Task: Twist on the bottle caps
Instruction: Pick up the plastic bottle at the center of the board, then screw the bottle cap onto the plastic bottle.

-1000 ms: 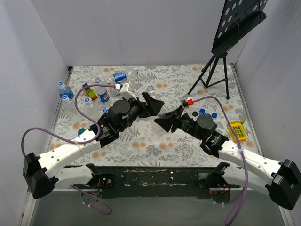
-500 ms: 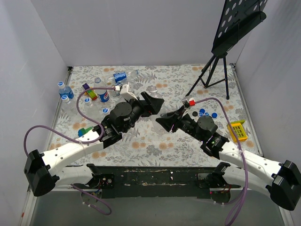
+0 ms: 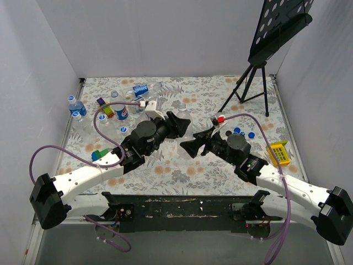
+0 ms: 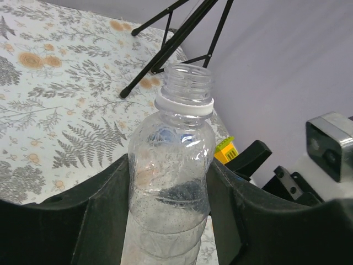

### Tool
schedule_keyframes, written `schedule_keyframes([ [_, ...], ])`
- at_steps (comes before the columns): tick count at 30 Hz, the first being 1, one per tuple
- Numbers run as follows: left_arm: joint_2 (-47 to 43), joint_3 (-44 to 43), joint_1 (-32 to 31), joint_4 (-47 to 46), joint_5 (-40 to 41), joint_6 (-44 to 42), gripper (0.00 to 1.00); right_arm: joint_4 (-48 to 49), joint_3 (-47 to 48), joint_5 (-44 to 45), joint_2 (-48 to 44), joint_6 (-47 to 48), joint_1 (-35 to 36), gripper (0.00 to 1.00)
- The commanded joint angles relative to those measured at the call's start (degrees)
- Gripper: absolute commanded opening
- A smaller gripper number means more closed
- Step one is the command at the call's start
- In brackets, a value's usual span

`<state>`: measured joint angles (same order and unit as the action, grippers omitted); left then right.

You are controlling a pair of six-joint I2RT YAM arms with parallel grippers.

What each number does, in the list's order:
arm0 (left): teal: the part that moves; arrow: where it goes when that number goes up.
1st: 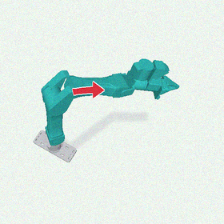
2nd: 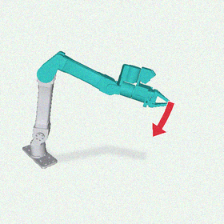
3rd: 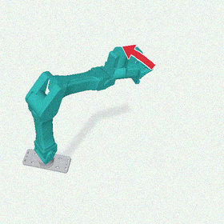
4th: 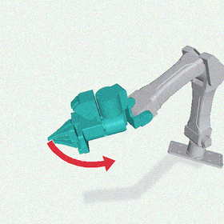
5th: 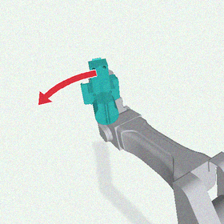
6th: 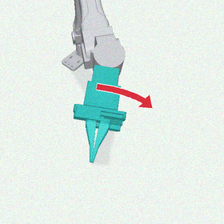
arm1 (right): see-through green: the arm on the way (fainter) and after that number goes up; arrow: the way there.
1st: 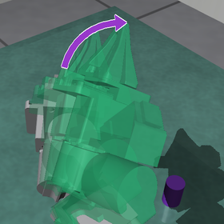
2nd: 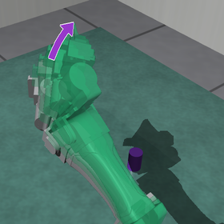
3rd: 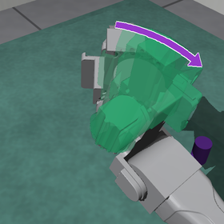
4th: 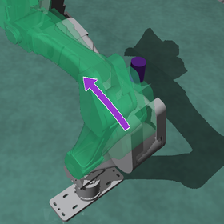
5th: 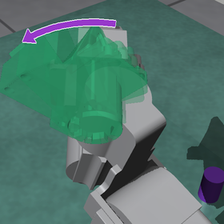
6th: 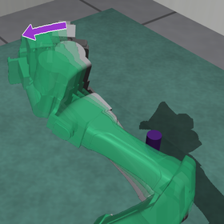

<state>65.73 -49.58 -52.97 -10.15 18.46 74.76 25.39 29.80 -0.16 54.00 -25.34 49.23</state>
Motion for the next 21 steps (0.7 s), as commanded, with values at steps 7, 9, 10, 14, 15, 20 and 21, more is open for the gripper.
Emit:
schedule_keyframes([
  [7,-1.57,1.59,17.63,1.01,-23.18,-17.88,0.37,-35.20,16.16,-6.94,6.20,3.98,-16.34,0.94],
  [9,-1.57,2.64,19.39,0.22,-29.41,-21.92,0.37,-38.81,18.00,-7.48,8.39,5.73,-21.00,0.93],
  [10,-1.75,3.26,19.92,-0.21,-31.18,-24.20,0.37,-40.84,19.49,-6.96,9.62,6.09,-22.93,0.92],
  [14,-2.80,7.65,20.89,-2.85,-41.73,-30.71,0.37,-48.31,23.81,-0.03,14.90,7.68,-30.41,0.91],
  [15,-3.41,8.70,20.89,-3.55,-44.36,-31.95,0.37,-49.02,23.99,2.34,15.78,7.94,-31.99,0.91],
  [20,-5.61,10.47,20.89,-2.86,-51.06,-37.84,0.41,-49.72,24.95,5.87,22.54,9.26,-39.47,0.84],
  [21,-5.79,10.65,20.89,-2.94,-50.98,-38.72,0.40,-50.25,25.65,6.31,24.30,9.61,-40.61,0.82],
])
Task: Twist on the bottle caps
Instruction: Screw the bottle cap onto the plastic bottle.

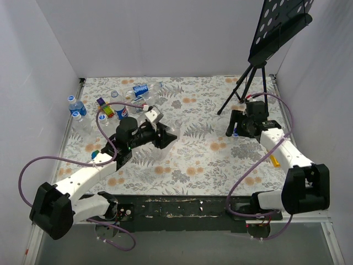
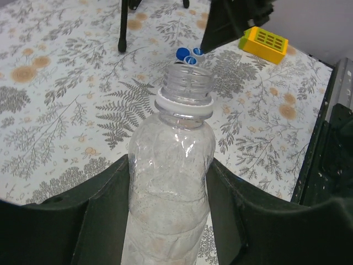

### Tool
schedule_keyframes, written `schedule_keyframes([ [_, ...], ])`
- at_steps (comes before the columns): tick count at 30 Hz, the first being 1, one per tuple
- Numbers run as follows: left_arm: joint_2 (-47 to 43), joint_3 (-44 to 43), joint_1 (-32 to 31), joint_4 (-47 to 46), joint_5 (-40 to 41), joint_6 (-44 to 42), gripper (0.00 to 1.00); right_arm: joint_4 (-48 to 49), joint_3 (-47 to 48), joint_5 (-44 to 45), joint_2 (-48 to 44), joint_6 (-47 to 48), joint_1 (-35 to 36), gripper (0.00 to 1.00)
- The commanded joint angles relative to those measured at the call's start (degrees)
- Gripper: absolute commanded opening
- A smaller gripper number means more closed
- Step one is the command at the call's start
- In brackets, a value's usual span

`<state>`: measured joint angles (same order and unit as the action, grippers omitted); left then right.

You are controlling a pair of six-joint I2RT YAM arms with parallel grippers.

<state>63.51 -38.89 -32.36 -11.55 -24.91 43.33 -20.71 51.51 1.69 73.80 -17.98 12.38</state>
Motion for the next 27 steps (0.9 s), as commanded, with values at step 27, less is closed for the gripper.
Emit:
schedule_keyframes([
  [27,-6.11,3.56,0.10,-4.53,-11.57,-14.33,0.35,-2.05,12.57,7.45,23.32,4.62,-8.78,0.51],
])
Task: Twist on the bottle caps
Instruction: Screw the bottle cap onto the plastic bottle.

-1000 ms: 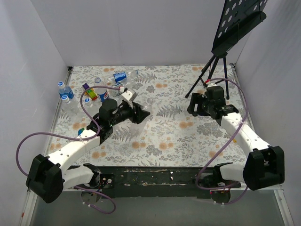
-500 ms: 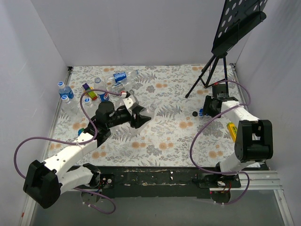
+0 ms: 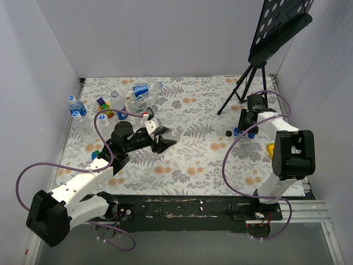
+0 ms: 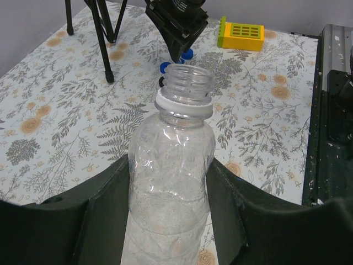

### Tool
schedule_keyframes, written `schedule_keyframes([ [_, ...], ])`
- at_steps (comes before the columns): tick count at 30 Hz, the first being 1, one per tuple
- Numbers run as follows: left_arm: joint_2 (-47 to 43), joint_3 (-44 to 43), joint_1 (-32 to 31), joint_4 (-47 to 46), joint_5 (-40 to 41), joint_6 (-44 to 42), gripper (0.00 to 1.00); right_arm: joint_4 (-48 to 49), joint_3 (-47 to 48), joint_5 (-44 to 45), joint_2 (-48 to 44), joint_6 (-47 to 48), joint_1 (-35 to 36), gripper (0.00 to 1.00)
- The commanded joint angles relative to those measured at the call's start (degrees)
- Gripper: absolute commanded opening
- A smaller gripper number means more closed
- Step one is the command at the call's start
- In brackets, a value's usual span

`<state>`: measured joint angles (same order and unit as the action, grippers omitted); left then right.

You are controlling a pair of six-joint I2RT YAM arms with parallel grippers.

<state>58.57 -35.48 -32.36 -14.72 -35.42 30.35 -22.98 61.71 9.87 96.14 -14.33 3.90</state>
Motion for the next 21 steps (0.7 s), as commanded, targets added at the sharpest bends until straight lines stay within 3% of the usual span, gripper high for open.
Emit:
schedule_keyframes([
  [1,-1.17,0.15,0.10,-1.36,-1.14,-1.34,0.36,0.31,2.27,-0.81,1.16,1.05,-0.30,0.51],
  [19,-1.09,0.15,0.10,-1.01,-2.02,-2.05,0.36,0.39,2.71,-0.20,4.50,2.20,-0.47,0.46],
  [21,-1.17,0.15,0.10,-0.92,-2.20,-2.22,0.36,0.39,2.80,0.06,4.58,2.29,-0.47,0.42],
])
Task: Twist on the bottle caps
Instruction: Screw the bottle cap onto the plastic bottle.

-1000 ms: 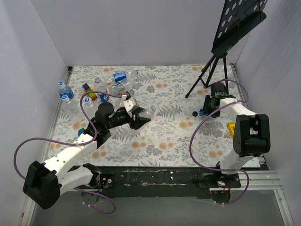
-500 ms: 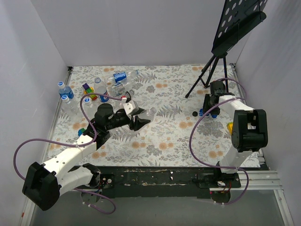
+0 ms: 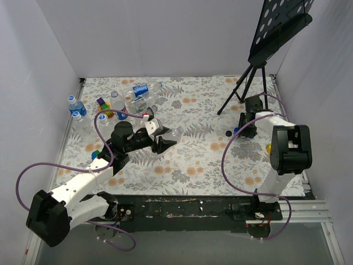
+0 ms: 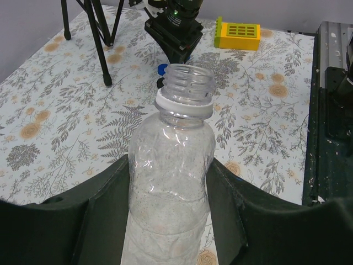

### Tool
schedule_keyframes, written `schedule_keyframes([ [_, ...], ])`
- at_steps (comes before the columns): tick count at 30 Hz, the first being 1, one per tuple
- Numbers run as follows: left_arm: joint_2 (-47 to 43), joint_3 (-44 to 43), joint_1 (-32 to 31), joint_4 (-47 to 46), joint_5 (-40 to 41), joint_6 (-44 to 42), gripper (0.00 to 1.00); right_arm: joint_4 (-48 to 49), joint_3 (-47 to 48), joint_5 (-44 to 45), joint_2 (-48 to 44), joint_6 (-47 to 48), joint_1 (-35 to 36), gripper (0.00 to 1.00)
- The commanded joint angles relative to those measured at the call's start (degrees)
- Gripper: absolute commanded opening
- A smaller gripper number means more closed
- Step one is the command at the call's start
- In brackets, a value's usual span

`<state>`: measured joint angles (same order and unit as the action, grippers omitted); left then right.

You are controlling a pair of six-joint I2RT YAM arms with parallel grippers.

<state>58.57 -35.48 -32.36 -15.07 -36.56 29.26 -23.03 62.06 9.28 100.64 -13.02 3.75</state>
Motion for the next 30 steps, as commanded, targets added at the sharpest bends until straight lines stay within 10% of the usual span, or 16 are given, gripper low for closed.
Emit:
schedule_keyframes([
  [1,-1.09,0.15,0.02,-0.57,-1.15,-1.22,0.35,0.35,2.54,0.74,0.08,1.24,-0.32,0.41],
  [13,-0.03,-0.20,0.10,2.24,-4.57,-6.22,0.37,-0.35,-3.61,-6.54,-17.47,2.55,3.97,0.25],
  [30,-1.17,-0.46,-0.25,6.80,-3.61,-11.76,0.37,4.31,-1.51,-26.50,-42.81,21.53,38.51,0.24],
])
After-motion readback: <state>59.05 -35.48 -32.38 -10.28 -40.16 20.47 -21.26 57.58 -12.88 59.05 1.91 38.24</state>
